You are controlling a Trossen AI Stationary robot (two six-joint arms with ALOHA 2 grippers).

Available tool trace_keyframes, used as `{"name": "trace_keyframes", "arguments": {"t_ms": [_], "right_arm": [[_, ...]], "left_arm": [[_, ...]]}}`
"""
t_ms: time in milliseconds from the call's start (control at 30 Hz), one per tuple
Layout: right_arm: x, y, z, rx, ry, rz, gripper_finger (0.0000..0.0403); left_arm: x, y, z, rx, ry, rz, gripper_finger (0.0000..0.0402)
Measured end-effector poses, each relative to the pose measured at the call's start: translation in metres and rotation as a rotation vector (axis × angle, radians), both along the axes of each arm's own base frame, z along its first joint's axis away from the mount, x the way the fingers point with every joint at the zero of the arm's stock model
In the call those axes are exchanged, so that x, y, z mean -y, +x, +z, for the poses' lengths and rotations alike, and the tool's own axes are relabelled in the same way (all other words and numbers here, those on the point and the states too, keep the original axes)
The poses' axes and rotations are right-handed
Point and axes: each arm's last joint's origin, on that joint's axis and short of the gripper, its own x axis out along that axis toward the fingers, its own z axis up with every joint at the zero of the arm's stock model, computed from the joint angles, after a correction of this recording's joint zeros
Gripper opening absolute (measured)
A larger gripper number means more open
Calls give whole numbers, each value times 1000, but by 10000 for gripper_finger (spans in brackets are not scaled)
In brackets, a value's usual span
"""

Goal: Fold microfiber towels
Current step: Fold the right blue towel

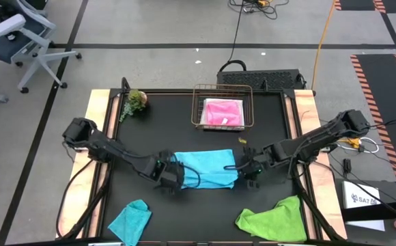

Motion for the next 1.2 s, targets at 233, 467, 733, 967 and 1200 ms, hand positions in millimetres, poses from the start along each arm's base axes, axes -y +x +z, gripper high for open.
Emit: {"name": "trace_keyframes", "arguments": {"t_ms": [233,467,733,967,1200], "right_arm": [[-4,4,-8,-23,13,-19,86],[-4,4,-8,-26,17,-26,86],[-13,9,-6,34,71,47,87],[-25,17,-29,-11,8,157,87],[-29,25,-53,-47,-121,227,87]], "left_arm": [[21,-5,-10,-29,-55,-12,72],[24,-5,-10,-10,-93,40,72],[23,-4,-10,-27,-128,35,72],[23,-4,-10,-28,-126,32,72],[23,-4,-10,-26,-128,36,72]]}}
